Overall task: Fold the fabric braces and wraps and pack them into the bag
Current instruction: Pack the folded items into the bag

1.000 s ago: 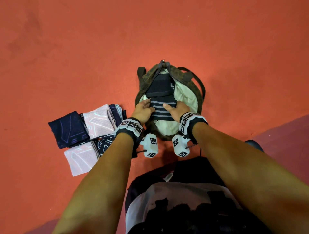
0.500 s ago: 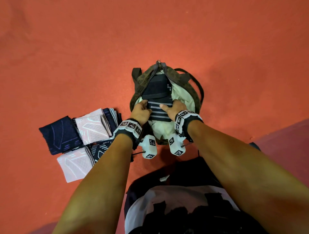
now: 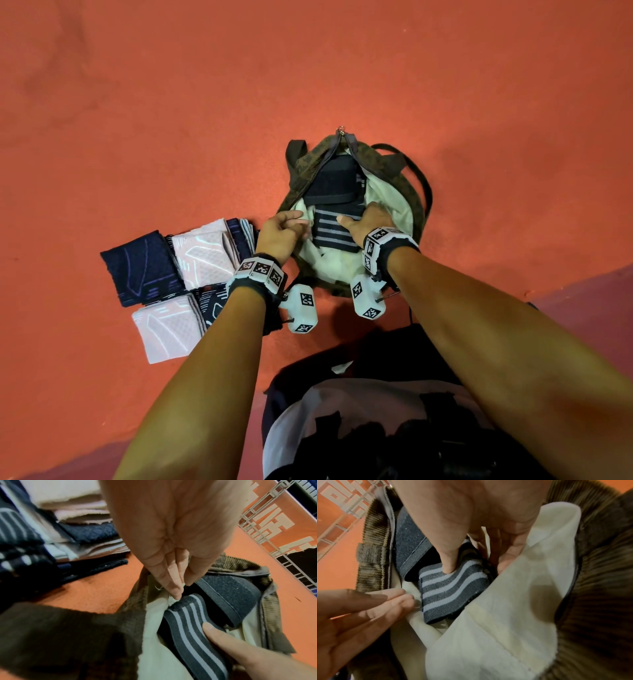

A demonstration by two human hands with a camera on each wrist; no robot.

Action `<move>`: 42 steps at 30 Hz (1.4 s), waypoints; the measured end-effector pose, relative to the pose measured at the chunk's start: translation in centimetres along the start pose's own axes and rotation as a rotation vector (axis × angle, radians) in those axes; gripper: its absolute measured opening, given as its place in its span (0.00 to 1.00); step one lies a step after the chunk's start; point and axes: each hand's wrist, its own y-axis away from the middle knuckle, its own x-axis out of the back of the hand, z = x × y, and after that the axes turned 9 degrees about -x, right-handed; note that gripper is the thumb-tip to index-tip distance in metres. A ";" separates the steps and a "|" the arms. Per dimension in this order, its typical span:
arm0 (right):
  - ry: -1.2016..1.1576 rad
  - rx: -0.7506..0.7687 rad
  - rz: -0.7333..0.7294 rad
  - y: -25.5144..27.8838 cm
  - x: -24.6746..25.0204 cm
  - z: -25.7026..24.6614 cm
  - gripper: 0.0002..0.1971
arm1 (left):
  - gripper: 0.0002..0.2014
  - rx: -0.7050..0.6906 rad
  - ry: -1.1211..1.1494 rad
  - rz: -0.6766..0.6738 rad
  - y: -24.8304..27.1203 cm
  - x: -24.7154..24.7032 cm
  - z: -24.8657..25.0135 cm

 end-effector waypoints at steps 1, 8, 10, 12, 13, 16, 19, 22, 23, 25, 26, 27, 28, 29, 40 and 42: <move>0.005 0.007 0.007 0.2 0.0 0.0 0.36 | 0.10 -0.012 0.010 0.002 0.3 0.1 0.2; -0.087 0.058 0.081 1.7 0.4 0.4 0.35 | 0.06 -0.130 -0.099 0.116 1.3 1.9 0.3; -0.177 0.106 0.157 2.1 0.9 0.6 0.30 | 0.07 -0.126 -0.117 0.172 1.1 2.6 0.0; -0.251 0.146 0.222 2.4 1.7 0.9 0.24 | 0.10 -0.117 -0.114 0.213 1.2 2.8 0.0; -0.264 0.158 0.248 2.6 2.2 1.1 0.21 | 0.12 -0.108 -0.111 0.217 1.3 2.8 0.1; -0.262 0.158 0.297 2.8 3.5 2.2 0.15 | 0.14 -0.046 -0.161 0.178 1.5 2.6 0.4; -0.312 0.139 0.358 3.0 4.2 3.6 0.12 | 0.13 0.006 -0.196 0.141 1.3 2.2 0.2; -0.401 0.147 0.416 3.2 4.4 4.7 0.12 | 0.11 -0.035 -0.215 0.180 1.2 2.1 0.3; -0.398 0.138 0.412 3.2 4.3 5.0 0.11 | 0.11 -0.050 -0.220 0.198 1.2 2.2 0.2; -0.352 0.098 0.380 3.1 4.1 5.5 0.11 | 0.12 -0.051 -0.218 0.200 1.1 2.2 -0.1; -0.331 0.077 0.362 3.0 3.9 5.7 0.11 | 0.12 -0.039 -0.219 0.196 1.1 2.1 -0.2; -0.316 0.063 0.349 2.9 3.7 5.8 0.11 | 0.11 -0.018 -0.220 0.194 1.1 2.1 -0.5; -0.305 0.059 0.341 2.8 3.5 5.8 0.11 | 0.10 0.004 -0.215 0.192 1.1 2.0 -0.5; -0.298 0.061 0.339 2.6 3.3 5.9 0.12 | 0.10 0.018 -0.208 0.191 1.2 1.9 -0.6; -0.180 -0.026 0.394 2.6 2.9 4.9 0.14 | 0.08 0.038 -0.246 0.198 1.1 -0.1 -0.6; -0.140 -0.063 0.353 2.5 3.1 5.2 0.17 | 0.11 0.038 -0.272 0.224 1.3 -0.1 -0.6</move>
